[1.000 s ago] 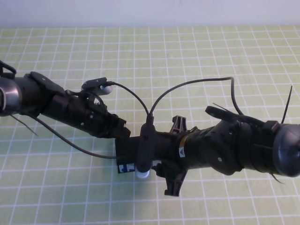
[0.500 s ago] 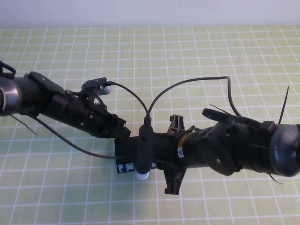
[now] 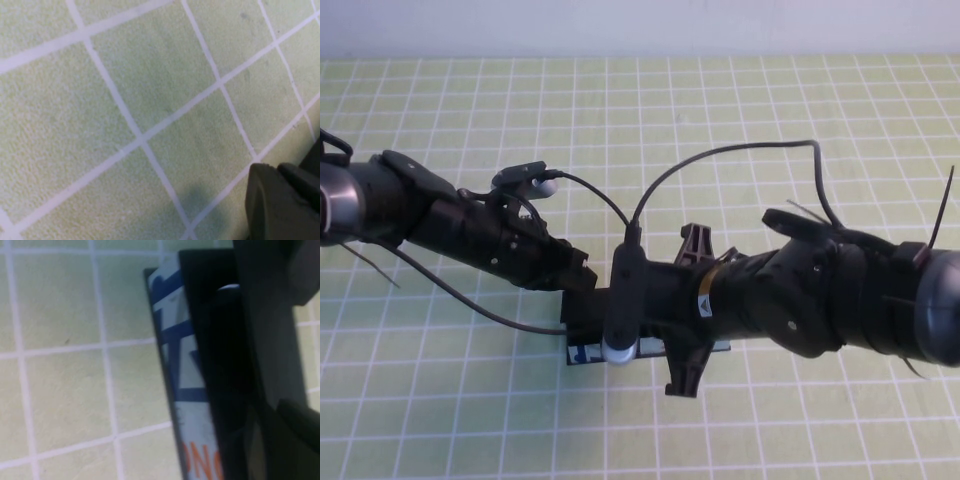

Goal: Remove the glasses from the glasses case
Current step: Pick up the glasses from the glasses case

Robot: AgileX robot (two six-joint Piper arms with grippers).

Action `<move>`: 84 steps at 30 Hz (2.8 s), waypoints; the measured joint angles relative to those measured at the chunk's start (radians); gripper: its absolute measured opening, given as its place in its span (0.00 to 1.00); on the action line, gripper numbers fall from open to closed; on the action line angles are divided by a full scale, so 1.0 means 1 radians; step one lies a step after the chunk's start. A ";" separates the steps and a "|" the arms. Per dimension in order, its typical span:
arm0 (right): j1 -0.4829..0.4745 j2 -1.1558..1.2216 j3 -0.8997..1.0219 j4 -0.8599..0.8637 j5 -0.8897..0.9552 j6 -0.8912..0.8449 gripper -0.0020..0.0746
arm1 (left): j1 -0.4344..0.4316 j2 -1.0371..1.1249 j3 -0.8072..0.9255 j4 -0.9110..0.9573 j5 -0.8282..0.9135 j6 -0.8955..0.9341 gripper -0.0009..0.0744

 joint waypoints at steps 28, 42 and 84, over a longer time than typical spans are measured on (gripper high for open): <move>0.000 -0.014 -0.021 0.002 -0.007 0.012 0.02 | 0.127 -0.498 0.377 -0.196 0.222 0.500 0.01; 0.000 -0.014 -0.021 0.004 -0.015 0.012 0.02 | 0.127 -0.392 0.525 -0.360 0.136 0.810 0.01; 0.000 -0.063 -0.080 0.418 0.278 0.355 0.02 | 0.127 -0.155 0.520 -0.670 0.121 1.088 0.01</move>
